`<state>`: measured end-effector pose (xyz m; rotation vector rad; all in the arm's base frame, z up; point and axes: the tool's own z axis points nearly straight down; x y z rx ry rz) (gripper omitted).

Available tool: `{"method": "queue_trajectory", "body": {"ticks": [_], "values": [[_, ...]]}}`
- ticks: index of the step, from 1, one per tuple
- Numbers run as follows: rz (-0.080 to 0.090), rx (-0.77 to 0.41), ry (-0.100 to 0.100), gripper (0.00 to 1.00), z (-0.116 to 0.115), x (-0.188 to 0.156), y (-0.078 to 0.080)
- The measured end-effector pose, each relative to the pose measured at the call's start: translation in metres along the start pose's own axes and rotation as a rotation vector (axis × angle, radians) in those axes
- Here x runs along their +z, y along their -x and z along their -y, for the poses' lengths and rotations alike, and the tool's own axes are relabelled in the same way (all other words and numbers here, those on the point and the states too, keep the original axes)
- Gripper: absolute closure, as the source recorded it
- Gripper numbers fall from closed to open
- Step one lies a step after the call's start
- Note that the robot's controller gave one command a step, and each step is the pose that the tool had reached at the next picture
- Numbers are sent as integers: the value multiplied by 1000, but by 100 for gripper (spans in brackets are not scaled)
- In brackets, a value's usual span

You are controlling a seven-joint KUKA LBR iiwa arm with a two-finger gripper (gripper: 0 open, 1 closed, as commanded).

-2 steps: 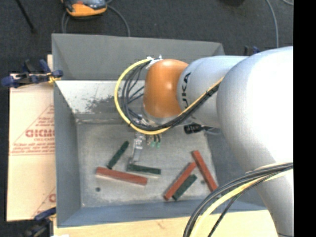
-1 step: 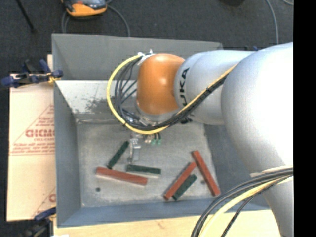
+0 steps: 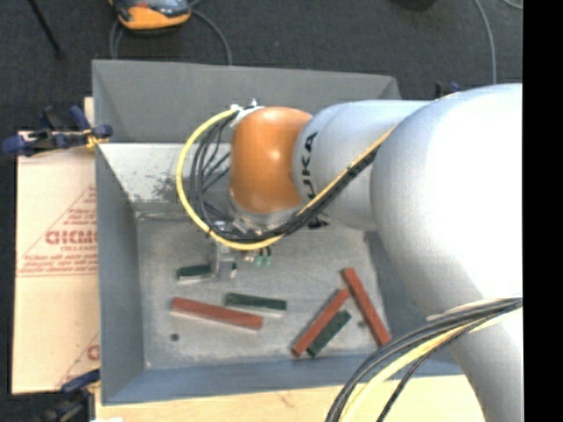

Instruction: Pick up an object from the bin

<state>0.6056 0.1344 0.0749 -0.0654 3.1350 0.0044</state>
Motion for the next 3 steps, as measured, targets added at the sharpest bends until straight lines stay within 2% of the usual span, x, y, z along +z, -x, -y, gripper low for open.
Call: {"method": "queue_trajectory", "body": {"ticks": [1,2,3], "values": [[0,1,0,0,1,3,-1],[0,2,0,0,1,3,-1],[-4,150,-2,100,-19,-2,-73]]}}
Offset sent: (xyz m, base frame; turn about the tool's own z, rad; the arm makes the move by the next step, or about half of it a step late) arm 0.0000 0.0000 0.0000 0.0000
